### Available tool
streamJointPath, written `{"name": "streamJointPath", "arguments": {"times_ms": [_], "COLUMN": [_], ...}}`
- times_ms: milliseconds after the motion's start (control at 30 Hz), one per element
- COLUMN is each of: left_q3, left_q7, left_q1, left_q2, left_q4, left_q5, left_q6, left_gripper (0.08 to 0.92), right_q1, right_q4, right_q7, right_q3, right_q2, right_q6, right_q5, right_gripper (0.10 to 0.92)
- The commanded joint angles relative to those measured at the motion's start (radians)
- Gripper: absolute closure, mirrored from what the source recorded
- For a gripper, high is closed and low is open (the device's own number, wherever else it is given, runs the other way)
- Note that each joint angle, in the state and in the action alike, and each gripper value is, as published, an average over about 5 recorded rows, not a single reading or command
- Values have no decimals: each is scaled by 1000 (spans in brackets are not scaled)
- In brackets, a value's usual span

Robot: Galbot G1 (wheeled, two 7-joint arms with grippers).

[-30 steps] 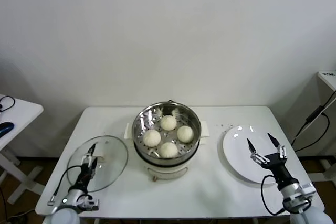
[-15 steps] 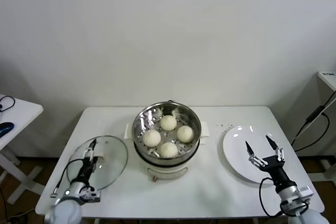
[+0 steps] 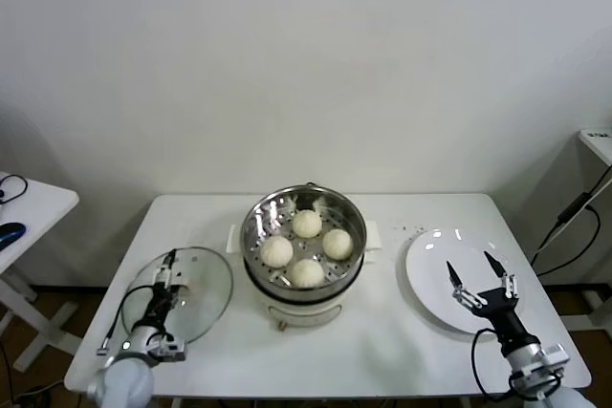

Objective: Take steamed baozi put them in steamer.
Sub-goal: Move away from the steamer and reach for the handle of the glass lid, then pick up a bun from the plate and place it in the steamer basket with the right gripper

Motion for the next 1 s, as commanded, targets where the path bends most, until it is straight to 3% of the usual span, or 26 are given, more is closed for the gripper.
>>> {"name": "streamJointPath", "arguments": {"times_ms": [33,733,1000], "left_q3": [-3,-6,12], "left_q7": [-10,-28,-35], "left_q1": [-14,6,86], "left_q2": [-4,-15,-1], "left_q4": [36,22,-144], "left_q5": [-17,-42,-103], "left_q6": [-1,19,136], "left_gripper": [227,819,849], "right_q1": [2,23,42], "right_q4": [-2,-21,-38], "right_q7": [-6,-15,-8], "right_q3": [-1,-3,-21], "right_q2": [10,17,-11], "right_q6": [2,5,4], "right_q5": [-8,-12,-9], "right_gripper": [203,203,203]}}
